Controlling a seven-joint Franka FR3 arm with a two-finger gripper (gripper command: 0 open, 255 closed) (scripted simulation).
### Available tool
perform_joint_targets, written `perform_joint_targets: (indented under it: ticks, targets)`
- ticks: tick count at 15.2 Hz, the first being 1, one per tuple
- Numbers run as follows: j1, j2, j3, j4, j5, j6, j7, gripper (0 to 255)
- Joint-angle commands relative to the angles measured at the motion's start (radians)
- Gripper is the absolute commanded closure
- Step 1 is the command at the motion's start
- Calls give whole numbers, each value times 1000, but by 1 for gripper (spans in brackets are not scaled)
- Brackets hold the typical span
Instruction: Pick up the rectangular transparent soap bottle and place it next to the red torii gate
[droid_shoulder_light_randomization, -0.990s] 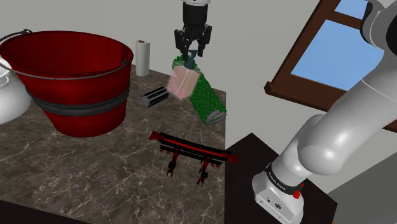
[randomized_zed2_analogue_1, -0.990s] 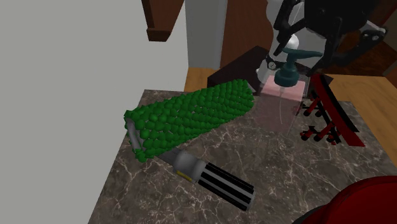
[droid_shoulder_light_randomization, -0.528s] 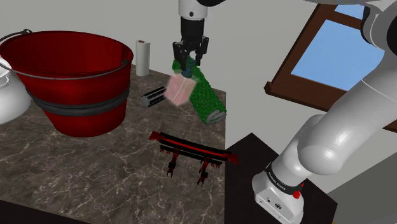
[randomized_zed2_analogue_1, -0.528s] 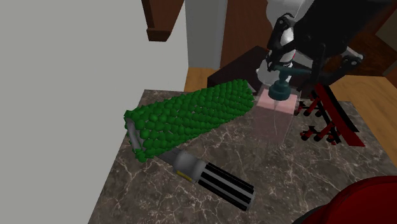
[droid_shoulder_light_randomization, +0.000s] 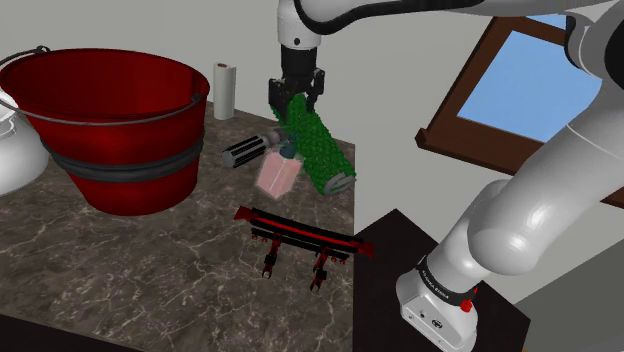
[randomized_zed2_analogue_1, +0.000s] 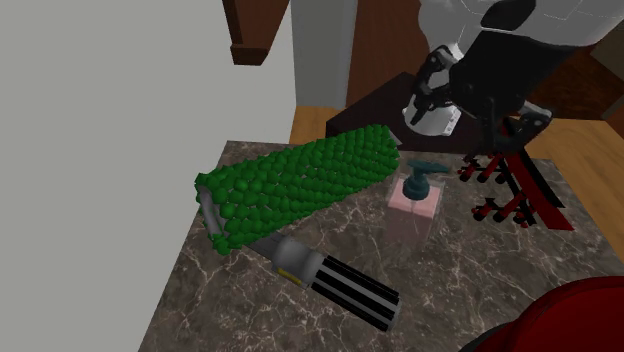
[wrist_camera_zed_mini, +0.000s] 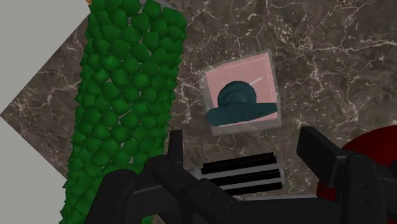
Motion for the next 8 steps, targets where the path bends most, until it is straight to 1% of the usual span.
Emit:
perform_joint_targets:
  ticks: [1, 2, 3, 8]
  targets:
    - [-41, 0, -38, 37, 154, -29, 246, 0]
    - [-19, 2, -18, 19, 49, -12, 51, 0]
    - [-18, 2, -18, 19, 49, -12, 51, 0]
    - [14, 56, 19, -74, 3, 132, 78, 0]
